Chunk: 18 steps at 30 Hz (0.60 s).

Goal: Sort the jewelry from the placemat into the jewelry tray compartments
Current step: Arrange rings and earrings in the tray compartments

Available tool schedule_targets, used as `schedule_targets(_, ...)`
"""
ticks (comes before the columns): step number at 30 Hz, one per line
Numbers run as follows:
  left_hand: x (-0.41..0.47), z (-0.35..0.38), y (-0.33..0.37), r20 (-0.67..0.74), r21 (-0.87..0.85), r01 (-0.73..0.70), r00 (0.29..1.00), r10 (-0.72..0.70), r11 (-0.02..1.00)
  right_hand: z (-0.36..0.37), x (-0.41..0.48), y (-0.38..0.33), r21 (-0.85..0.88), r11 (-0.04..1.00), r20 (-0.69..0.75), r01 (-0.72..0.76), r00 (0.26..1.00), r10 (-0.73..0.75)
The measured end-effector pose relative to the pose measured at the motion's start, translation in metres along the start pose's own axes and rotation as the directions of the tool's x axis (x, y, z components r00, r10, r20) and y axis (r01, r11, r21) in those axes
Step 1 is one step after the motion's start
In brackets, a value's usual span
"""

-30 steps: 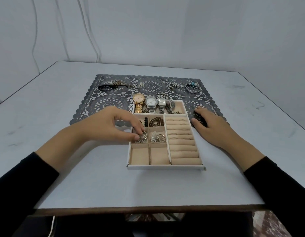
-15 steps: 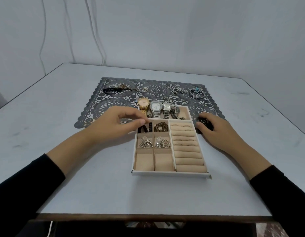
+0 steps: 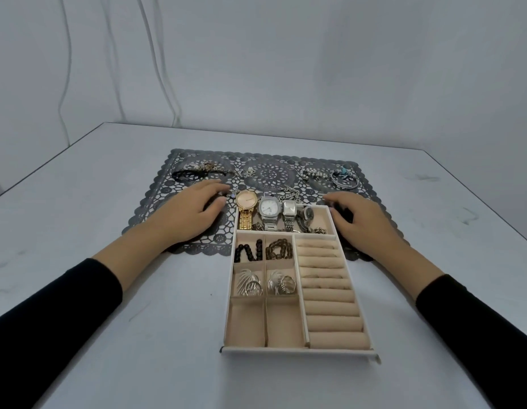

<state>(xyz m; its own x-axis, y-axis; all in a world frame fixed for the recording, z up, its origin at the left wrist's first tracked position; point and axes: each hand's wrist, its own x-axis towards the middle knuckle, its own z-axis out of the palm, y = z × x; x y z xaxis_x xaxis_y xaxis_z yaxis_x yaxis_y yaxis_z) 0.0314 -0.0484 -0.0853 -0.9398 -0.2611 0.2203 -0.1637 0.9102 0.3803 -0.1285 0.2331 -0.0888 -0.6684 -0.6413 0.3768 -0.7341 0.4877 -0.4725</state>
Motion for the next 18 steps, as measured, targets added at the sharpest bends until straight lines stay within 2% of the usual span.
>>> schedule_targets(8, 0.034, 0.0, -0.016, 0.11, 0.035, -0.005, 0.994, 0.001, 0.999, 0.013, 0.049, 0.013, 0.007, 0.992, 0.108, 0.125, 0.986, -0.125)
schedule_targets(18, 0.062, -0.003, -0.033, 0.201, 0.076, -0.075, 0.978, 0.059, 0.994, 0.04, 0.102, 0.007, 0.075, 0.974, 0.151, 0.212, 0.963, -0.221)
